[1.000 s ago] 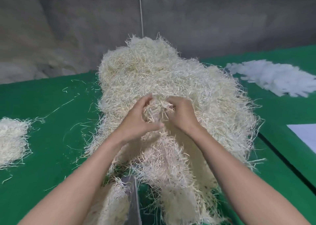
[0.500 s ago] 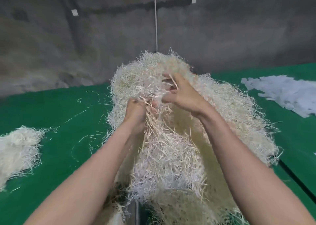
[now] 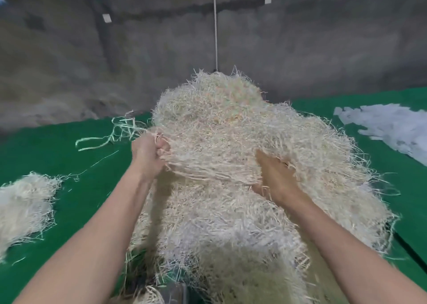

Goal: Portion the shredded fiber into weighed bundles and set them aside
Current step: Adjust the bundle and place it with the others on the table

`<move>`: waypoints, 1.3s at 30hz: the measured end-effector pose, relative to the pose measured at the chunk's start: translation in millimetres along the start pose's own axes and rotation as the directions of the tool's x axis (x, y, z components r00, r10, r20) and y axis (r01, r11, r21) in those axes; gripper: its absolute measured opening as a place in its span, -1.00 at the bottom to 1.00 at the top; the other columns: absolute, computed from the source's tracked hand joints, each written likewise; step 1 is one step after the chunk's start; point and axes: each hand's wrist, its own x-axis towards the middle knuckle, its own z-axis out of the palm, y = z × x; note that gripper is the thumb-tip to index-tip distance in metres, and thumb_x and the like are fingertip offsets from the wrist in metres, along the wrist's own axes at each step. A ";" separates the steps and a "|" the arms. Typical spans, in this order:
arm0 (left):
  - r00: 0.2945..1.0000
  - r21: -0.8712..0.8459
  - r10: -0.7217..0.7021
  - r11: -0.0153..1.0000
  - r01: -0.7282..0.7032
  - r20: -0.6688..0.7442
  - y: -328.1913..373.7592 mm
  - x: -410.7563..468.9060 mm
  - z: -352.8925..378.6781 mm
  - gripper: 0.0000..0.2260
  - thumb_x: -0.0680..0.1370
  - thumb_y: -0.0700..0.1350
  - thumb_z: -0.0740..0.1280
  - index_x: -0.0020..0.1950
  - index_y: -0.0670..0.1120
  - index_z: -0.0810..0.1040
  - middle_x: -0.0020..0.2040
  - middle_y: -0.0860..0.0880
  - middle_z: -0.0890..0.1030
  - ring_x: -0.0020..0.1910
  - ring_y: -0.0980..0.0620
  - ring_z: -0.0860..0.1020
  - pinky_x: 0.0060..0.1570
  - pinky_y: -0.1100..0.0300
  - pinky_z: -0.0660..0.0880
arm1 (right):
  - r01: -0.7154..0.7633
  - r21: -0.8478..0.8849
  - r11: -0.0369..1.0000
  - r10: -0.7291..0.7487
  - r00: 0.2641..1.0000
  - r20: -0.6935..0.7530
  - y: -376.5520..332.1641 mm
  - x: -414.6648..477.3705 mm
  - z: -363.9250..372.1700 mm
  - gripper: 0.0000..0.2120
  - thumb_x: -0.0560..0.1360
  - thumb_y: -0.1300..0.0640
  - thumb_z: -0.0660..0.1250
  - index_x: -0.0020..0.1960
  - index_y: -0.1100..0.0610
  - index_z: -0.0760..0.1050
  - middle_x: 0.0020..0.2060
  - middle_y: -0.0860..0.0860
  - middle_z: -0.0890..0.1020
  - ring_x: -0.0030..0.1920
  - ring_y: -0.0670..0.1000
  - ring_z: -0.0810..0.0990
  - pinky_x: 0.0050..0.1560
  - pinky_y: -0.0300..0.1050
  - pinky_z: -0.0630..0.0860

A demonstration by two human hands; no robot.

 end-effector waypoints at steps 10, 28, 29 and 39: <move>0.727 0.668 -0.191 -0.295 -0.683 0.660 -43.3 -17.6 22.7 -0.67 0.40 -0.32 0.37 0.12 -0.08 0.47 -0.07 0.06 0.55 -0.24 0.15 0.51 -0.38 0.35 0.45 | 0.281 -0.303 0.911 -0.310 0.949 -0.051 -42.4 1.6 -1.8 -0.08 0.33 0.23 0.42 0.52 -0.06 -0.01 0.42 -0.04 0.29 0.43 0.01 0.18 0.43 -0.06 0.06; 0.612 0.601 0.173 0.118 -0.790 0.771 11.8 -24.5 20.9 -0.81 0.49 -0.34 0.33 -0.33 -0.22 0.49 -0.44 -0.02 0.39 -0.47 0.08 0.34 -0.42 0.24 0.31 | 0.180 -0.332 0.926 -0.267 0.934 -0.237 -57.2 13.9 19.8 -0.87 0.47 0.21 0.37 0.01 0.07 0.57 -0.29 -0.09 0.57 -0.14 -0.06 0.51 0.32 0.02 0.22; 0.644 0.633 0.115 0.115 -0.765 0.757 9.9 -16.5 15.8 -0.78 0.50 -0.35 0.32 -0.35 -0.22 0.45 -0.45 -0.01 0.36 -0.47 0.07 0.31 -0.43 0.23 0.28 | 0.178 -0.379 0.908 -0.286 0.925 -0.250 -47.6 14.9 16.7 -0.87 0.45 0.22 0.40 -0.04 0.03 0.58 -0.35 -0.15 0.53 -0.21 -0.11 0.47 0.32 0.04 0.26; 0.811 0.730 0.030 0.418 -0.541 0.584 -3.9 13.5 -17.8 -0.88 0.48 -0.39 0.28 -0.25 -0.26 0.47 -0.30 -0.16 0.41 -0.37 0.01 0.34 -0.40 0.21 0.32 | 0.099 -0.571 0.815 -0.182 0.979 -0.091 -2.7 8.6 0.8 -0.48 0.41 0.14 0.43 0.35 0.06 0.41 0.23 0.04 0.54 0.28 0.09 0.37 0.30 -0.03 0.33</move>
